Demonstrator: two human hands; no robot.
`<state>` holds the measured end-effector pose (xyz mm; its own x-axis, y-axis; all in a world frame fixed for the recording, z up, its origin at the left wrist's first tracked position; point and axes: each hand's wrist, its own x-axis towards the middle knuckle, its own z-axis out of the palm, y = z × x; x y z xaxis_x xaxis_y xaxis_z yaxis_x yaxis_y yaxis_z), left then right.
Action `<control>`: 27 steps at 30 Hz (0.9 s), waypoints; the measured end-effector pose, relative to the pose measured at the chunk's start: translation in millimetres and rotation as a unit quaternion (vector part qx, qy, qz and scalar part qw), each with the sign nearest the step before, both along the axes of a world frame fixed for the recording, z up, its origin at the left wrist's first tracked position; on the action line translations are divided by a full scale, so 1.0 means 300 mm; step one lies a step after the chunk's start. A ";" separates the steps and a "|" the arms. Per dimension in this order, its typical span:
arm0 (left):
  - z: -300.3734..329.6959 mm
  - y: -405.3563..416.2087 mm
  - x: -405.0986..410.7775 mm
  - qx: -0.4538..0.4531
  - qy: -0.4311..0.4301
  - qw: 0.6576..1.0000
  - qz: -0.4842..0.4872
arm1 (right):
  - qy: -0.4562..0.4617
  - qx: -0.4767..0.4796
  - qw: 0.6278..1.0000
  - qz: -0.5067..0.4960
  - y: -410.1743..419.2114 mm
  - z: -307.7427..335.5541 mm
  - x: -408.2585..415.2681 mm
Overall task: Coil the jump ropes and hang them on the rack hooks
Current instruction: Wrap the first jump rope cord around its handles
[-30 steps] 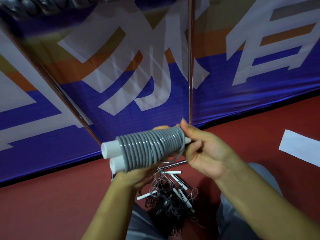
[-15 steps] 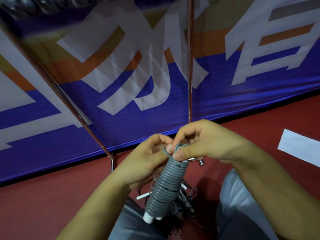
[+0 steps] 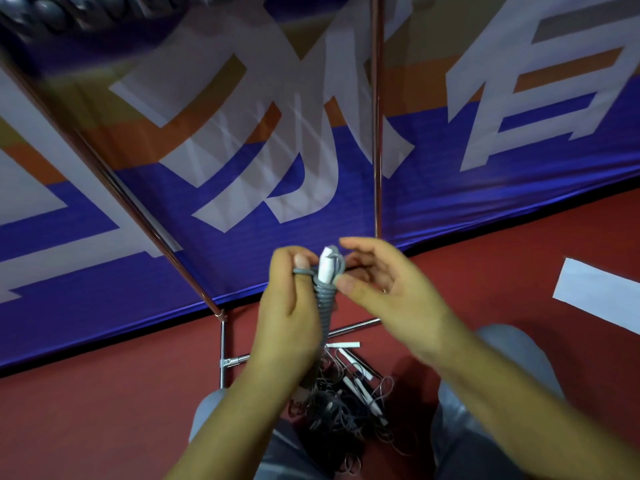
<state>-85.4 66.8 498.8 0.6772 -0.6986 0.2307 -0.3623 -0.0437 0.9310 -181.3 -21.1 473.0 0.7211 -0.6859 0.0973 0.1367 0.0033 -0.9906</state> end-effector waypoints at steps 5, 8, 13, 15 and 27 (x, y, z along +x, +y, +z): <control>0.027 -0.049 -0.045 -0.044 -0.032 0.998 0.035 | -0.072 0.054 0.996 -0.009 0.109 -0.026 0.054; 0.046 -0.065 -0.069 -0.079 -0.026 0.996 0.039 | -0.087 0.020 0.996 0.009 0.098 0.004 0.048; 0.051 -0.058 -0.059 -0.088 -0.051 0.994 0.050 | -0.113 0.078 0.990 0.025 0.058 0.052 0.024; 0.045 -0.052 -0.034 -0.080 -0.117 0.989 0.041 | -0.132 0.116 0.984 0.023 0.037 0.047 0.022; 0.058 -0.007 0.016 -0.117 -0.193 0.974 -0.032 | -0.142 0.104 0.984 -0.013 0.023 0.062 -0.005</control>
<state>-80.6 64.8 516.1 0.4647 -0.6343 0.6178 -0.6823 0.1883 0.7064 -182.7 -14.2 491.6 0.6664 -0.7307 0.1481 0.4112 0.1945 -0.8905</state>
